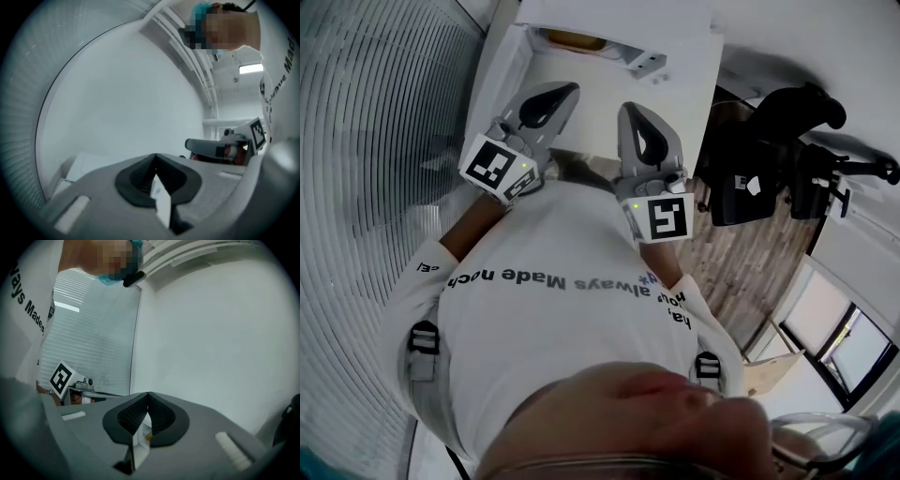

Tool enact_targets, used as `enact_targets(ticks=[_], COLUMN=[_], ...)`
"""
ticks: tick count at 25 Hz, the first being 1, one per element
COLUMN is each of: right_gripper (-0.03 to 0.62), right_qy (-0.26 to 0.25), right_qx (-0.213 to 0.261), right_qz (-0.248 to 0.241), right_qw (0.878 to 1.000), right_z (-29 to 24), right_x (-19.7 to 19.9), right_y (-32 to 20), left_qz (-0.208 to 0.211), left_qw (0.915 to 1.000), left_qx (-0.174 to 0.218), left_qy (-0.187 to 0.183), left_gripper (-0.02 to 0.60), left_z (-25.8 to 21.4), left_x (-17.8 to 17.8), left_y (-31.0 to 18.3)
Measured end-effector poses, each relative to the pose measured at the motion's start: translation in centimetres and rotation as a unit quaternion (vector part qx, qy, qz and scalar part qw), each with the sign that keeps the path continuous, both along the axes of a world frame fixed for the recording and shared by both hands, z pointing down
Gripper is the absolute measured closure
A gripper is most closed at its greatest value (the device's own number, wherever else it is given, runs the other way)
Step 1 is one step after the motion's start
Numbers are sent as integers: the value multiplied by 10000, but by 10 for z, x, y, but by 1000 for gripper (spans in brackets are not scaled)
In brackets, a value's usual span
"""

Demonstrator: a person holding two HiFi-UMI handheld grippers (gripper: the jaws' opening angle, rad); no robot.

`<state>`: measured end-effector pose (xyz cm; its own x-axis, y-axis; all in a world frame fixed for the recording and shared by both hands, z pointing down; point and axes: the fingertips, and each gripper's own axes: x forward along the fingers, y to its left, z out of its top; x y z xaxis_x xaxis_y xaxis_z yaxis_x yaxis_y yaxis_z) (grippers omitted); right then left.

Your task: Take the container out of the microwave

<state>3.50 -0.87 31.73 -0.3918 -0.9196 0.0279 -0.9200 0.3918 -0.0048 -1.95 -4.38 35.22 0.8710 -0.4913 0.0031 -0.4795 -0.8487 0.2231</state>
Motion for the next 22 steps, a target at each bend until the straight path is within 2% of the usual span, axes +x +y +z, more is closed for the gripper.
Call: enact_targets(ticks=[8, 11, 14, 22], right_gripper=[594, 594, 594, 594], right_qy=[150, -26, -155, 43], right_qx=[83, 72, 114, 99], right_qz=[-217, -163, -156, -242], right_qw=[9996, 9998, 9997, 9996], right_z=[-7, -7, -10, 4], right_x=[65, 86, 103, 143], right_y=[-28, -39, -47, -56], left_qz=[-93, -144, -193, -225], left_qw=[9999, 9998, 9997, 9996], left_qx=[52, 44, 50, 58], left_qy=[-103, -128, -153, -155], left_gripper=[578, 578, 578, 578], left_z=[-14, -11, -9, -2], left_x=[64, 83, 99, 136], left_y=[-30, -37, -44, -53])
